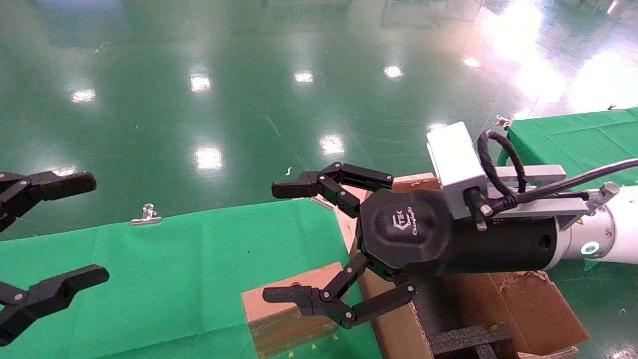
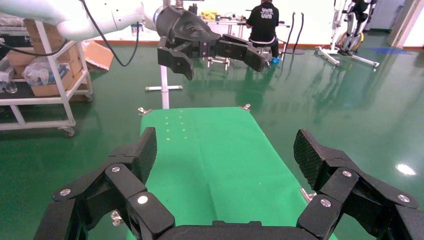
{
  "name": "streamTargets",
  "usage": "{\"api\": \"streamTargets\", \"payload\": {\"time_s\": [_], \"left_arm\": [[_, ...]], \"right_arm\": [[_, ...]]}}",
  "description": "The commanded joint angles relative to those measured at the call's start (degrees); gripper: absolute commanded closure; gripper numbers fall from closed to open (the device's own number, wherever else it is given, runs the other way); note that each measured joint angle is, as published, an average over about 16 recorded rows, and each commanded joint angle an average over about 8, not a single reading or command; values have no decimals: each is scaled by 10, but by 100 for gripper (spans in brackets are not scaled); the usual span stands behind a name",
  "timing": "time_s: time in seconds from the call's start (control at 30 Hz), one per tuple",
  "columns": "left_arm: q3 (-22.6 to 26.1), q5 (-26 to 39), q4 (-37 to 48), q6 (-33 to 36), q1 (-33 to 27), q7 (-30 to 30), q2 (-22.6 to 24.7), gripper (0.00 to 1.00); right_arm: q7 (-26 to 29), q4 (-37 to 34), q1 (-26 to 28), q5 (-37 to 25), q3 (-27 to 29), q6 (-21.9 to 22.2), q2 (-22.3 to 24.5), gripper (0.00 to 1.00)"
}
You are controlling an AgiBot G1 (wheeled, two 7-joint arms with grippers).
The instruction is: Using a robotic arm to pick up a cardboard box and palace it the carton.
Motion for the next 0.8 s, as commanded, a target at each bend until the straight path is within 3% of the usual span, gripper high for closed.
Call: {"api": "streamTargets", "payload": {"time_s": [0.03,0.33,0.37,0.63,0.8], "left_arm": [[0,0,0,0,0,0,0,0],[0,0,0,0,0,0,0,0],[0,0,0,0,0,0,0,3],[0,0,0,0,0,0,0,98],[0,0,0,0,0,0,0,100]], "right_arm": [[0,0,0,0,0,0,0,0],[0,0,0,0,0,0,0,0],[0,0,0,0,0,0,0,0],[0,0,0,0,0,0,0,0],[0,-1,1,-6,-3,0,0,0]]}}
